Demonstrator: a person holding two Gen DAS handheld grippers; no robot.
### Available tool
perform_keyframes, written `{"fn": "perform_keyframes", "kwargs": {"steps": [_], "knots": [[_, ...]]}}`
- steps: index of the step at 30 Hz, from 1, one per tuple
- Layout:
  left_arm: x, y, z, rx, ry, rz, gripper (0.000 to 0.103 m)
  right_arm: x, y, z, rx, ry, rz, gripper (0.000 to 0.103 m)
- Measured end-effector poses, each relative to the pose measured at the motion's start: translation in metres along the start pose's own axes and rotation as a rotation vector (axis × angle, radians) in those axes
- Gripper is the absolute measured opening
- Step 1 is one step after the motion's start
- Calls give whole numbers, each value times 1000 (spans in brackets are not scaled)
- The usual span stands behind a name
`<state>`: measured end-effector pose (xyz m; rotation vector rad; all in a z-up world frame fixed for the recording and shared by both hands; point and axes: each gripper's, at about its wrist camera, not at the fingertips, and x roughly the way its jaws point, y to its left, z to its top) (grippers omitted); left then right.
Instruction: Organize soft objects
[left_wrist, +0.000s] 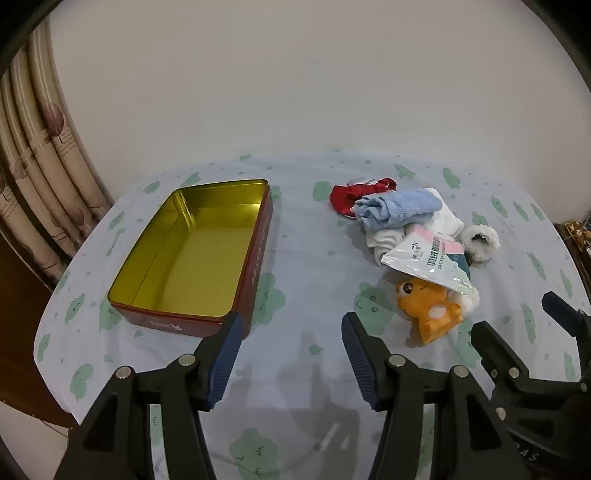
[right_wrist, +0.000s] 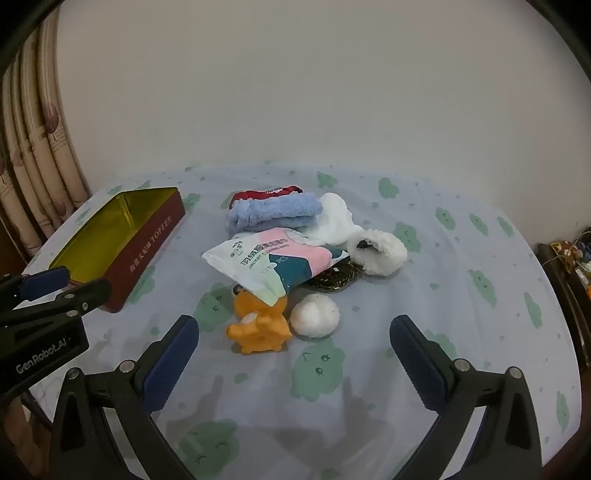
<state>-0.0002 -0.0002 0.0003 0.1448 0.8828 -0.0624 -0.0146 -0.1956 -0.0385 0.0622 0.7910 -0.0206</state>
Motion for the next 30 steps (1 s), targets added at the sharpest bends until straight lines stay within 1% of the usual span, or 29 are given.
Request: {"fn": "perform_keyframes", "kwargs": {"steps": [1, 7, 14, 30], "knots": [[1, 0, 0, -7, 13, 0, 57, 0, 0, 0, 4, 0, 4, 103], [0, -1, 0, 0, -2, 14, 57, -1, -2, 0, -1, 0, 5, 103], [1, 1, 3, -6, 7, 8, 57, 4, 0, -1, 1, 11, 4, 103], [2, 9, -3, -31, 6, 8, 57, 1, 0, -4, 1, 4, 13, 103]]}}
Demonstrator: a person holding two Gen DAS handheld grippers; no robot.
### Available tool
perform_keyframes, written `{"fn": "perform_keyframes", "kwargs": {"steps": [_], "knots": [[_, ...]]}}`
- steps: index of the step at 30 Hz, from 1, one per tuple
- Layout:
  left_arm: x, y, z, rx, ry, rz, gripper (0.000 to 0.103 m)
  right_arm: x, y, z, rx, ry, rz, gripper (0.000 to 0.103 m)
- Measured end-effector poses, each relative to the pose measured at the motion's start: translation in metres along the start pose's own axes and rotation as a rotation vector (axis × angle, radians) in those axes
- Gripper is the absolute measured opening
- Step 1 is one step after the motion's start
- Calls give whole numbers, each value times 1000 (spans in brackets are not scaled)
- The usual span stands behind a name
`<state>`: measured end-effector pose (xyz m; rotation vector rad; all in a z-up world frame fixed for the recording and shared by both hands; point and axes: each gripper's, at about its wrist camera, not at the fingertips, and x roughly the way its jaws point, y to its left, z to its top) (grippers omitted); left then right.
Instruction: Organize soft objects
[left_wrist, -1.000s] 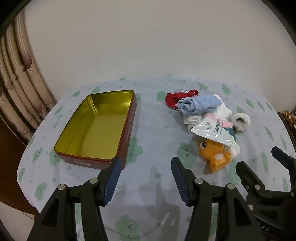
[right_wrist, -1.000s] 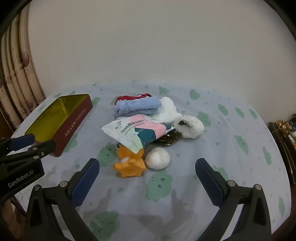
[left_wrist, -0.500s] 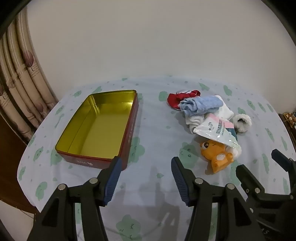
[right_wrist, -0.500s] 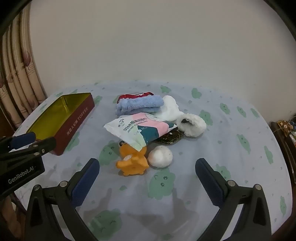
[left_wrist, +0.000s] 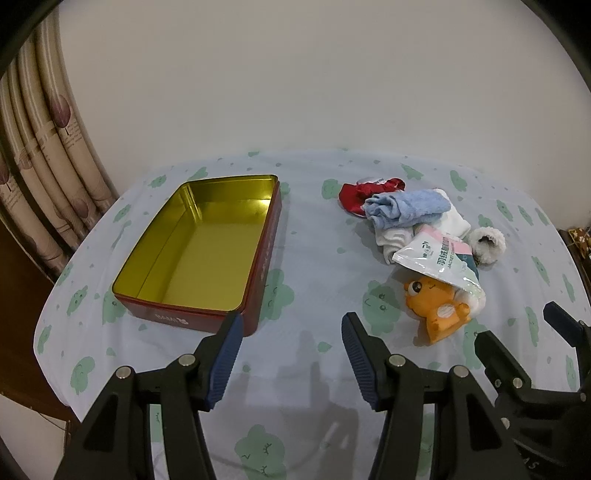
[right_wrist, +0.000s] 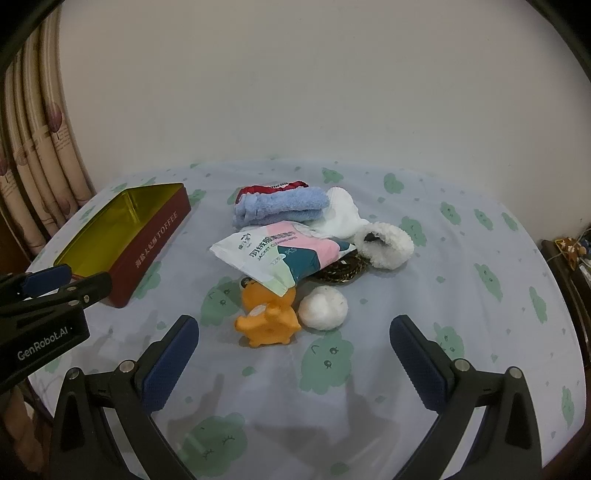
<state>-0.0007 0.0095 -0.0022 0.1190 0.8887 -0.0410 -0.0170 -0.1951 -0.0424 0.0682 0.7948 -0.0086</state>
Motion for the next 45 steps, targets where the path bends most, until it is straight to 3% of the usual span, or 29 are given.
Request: {"fn": "perform_keyframes", "kwargs": {"steps": [45], "knots": [[1, 1, -1, -6, 8, -3, 57, 1, 6, -5, 8, 17, 20, 103]]}}
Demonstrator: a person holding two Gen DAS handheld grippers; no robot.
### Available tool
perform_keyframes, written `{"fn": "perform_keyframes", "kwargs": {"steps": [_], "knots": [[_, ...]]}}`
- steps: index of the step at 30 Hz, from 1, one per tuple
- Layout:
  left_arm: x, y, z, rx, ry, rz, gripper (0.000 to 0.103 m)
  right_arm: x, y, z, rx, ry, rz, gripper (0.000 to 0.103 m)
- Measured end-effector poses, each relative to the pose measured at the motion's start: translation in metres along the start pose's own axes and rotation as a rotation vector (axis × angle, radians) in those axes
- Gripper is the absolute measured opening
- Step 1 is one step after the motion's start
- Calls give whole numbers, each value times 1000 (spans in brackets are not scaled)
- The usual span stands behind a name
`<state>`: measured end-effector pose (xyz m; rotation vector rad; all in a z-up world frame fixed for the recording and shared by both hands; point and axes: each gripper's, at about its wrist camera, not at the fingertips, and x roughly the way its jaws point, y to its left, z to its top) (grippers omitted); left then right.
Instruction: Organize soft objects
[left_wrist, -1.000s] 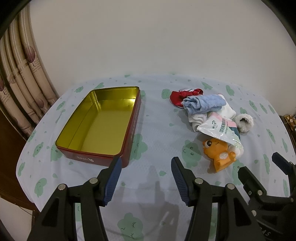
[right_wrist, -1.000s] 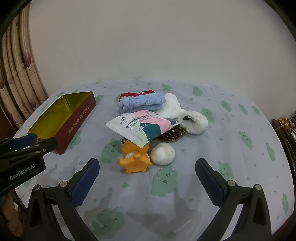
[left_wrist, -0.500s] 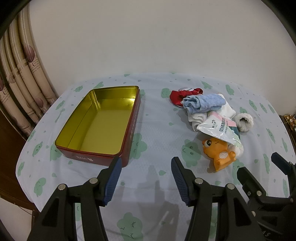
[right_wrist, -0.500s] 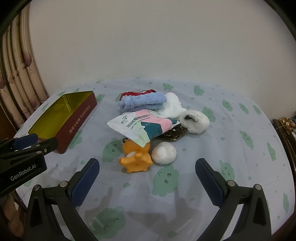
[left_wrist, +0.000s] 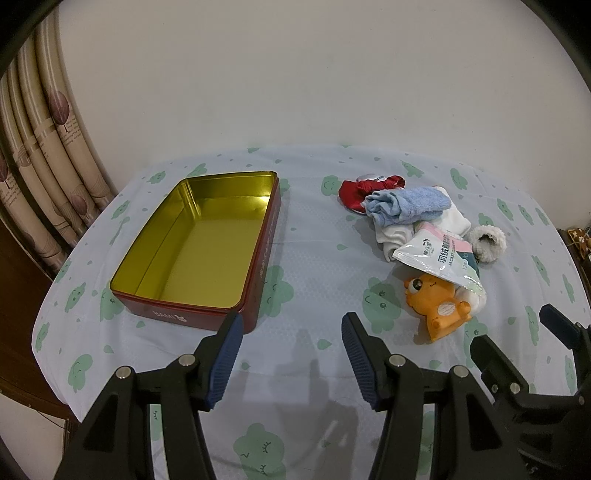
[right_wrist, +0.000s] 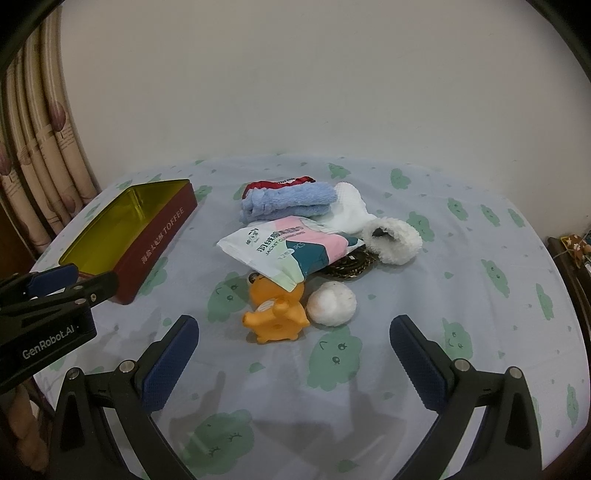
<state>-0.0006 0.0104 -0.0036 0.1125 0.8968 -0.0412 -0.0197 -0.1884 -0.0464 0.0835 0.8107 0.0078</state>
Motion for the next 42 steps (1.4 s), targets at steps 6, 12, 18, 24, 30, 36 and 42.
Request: {"fn": "perform_keyframes", "kwargs": {"steps": [6, 12, 18, 24, 30, 36, 42], "knots": [[0, 0, 0, -2, 1, 1, 57, 0, 0, 1, 1, 1, 4, 103], [1, -1, -1, -1, 3, 0, 57, 0, 0, 1, 2, 2, 2, 103], [4, -2, -2, -1, 11, 1, 57, 2, -5, 3, 17, 5, -3, 103], [8, -1, -3, -8, 26, -9, 57, 3, -27, 9, 67, 1, -21, 103], [16, 1, -3, -4, 46, -20, 57, 9, -61, 16, 86, -21, -45, 103], [26, 2, -2, -1, 62, -30, 57, 30, -95, 32, 77, -10, -88, 103], [37, 2, 1, 6, 83, -33, 57, 61, -106, 45, 50, 24, -77, 103]]}}
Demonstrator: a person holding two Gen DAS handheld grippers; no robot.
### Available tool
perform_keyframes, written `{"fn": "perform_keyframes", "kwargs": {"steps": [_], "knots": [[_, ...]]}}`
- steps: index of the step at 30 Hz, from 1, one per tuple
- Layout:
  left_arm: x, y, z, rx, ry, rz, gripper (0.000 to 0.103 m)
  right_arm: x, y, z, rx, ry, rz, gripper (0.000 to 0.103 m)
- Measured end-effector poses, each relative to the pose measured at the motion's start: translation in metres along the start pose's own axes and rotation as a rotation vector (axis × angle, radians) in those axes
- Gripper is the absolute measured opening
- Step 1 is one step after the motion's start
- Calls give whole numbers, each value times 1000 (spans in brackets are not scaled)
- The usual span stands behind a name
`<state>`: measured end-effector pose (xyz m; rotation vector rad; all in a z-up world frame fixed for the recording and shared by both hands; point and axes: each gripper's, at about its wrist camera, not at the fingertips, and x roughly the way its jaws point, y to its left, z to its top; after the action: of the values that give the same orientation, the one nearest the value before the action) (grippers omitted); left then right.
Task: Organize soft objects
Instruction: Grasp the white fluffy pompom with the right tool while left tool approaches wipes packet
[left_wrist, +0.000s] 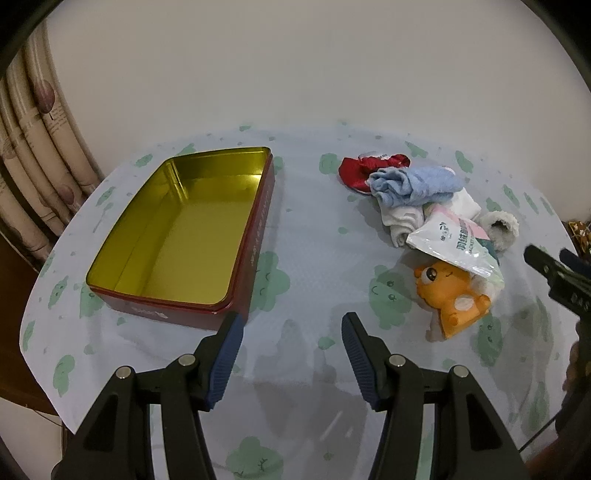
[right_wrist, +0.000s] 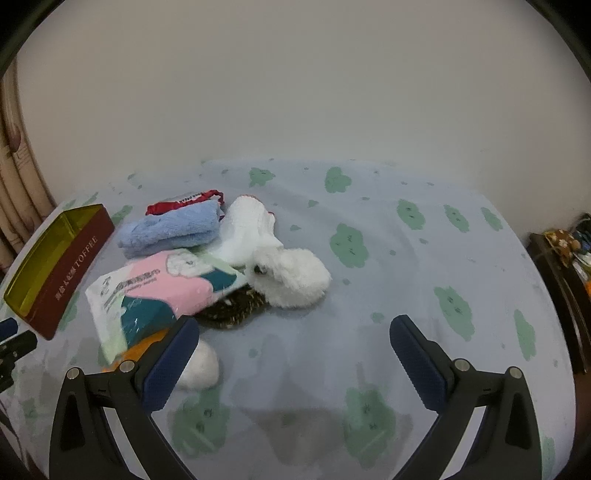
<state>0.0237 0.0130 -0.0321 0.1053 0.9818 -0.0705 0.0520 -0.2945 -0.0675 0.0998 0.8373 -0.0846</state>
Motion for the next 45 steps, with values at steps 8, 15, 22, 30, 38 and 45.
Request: {"fn": "perform_keyframes", "kwargs": {"steps": [8, 15, 22, 30, 38, 45], "knots": [[10, -2, 9, 9, 14, -26, 57, 36, 1, 19, -26, 24, -30, 101], [19, -7, 25, 13, 49, -96, 57, 64, -4, 28, -4, 55, -28, 92], [26, -18, 40, 7, 91, -192, 57, 81, -13, 23, 53, 92, 52, 49], [28, -44, 46, 40, 134, -330, 57, 73, -29, 13, 82, 36, 9, 49], [41, -47, 50, -136, 232, -571, 57, 87, -21, 0, 54, 88, 6, 46], [55, -53, 63, -233, 265, -607, 59, 86, -23, -3, 73, 76, 10, 40]]}}
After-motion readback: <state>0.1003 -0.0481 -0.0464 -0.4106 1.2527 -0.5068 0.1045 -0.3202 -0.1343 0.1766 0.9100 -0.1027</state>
